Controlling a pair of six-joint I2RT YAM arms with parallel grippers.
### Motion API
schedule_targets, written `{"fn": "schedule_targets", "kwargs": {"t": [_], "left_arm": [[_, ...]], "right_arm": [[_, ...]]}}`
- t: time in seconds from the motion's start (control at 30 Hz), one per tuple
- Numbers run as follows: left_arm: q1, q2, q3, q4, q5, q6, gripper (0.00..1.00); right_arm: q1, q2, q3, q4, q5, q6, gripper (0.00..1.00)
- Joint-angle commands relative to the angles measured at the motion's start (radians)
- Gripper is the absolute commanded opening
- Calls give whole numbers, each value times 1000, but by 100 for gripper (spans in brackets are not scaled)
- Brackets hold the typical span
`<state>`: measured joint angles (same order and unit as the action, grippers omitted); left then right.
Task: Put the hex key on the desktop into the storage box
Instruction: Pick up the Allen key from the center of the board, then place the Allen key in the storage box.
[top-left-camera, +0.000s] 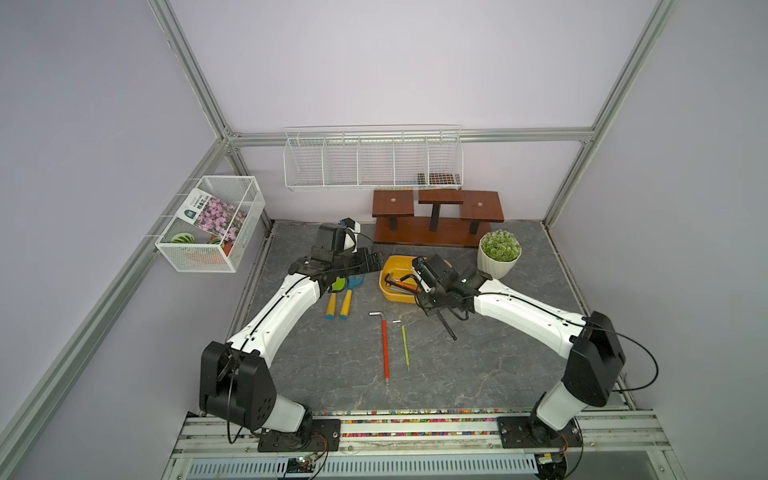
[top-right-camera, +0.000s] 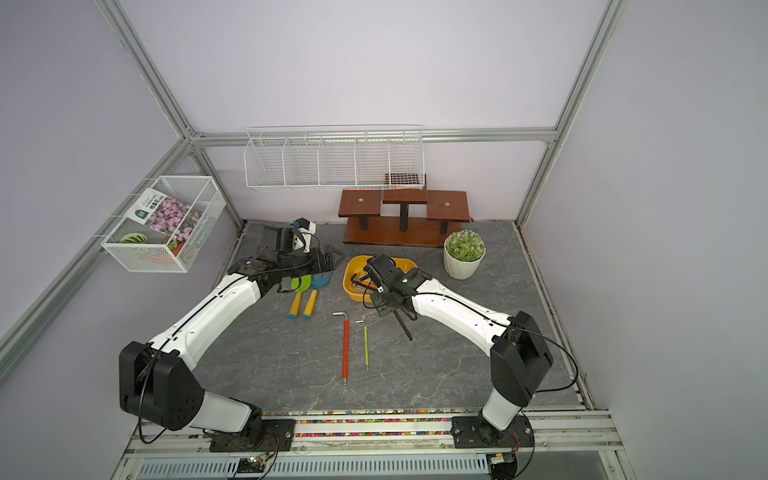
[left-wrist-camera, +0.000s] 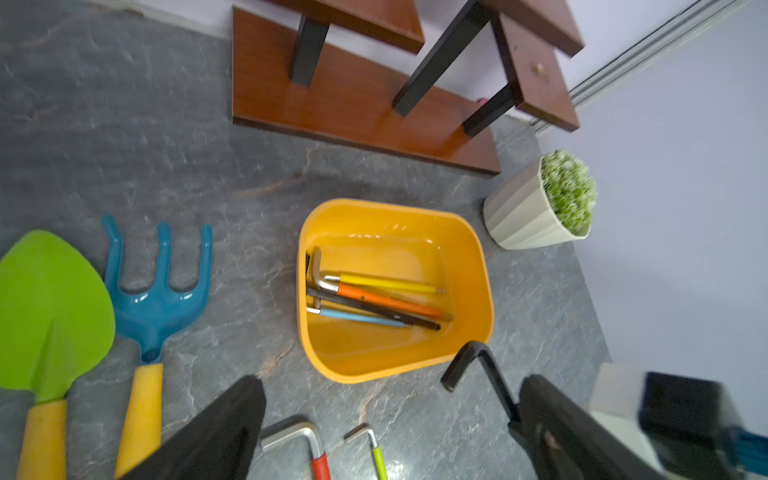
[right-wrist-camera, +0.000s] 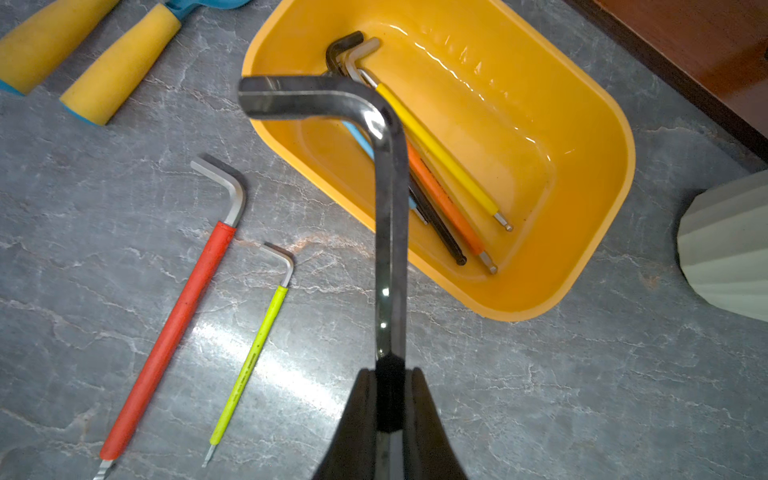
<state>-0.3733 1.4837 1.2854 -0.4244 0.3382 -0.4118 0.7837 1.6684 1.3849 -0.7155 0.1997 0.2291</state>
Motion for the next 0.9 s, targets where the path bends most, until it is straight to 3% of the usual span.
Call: {"fn": "schedule_targets", "kwargs": {"t": [0.0, 0.2, 0.53, 0.87], "left_arm": [[-4, 73, 79, 1, 15, -33, 100], [-4, 150, 81, 12, 161, -8, 100], [-3, 84, -27, 81, -34, 26, 100], [-4, 75, -7, 18, -158, 58, 100]], "right_arm": [[-32, -33, 45, -18, -51, -57, 0], [-100, -26, 75, -24, -121, -87, 0], [-163, 66, 180, -68, -180, -170, 0], [-206, 189, 306, -87, -248, -230, 0]]}}
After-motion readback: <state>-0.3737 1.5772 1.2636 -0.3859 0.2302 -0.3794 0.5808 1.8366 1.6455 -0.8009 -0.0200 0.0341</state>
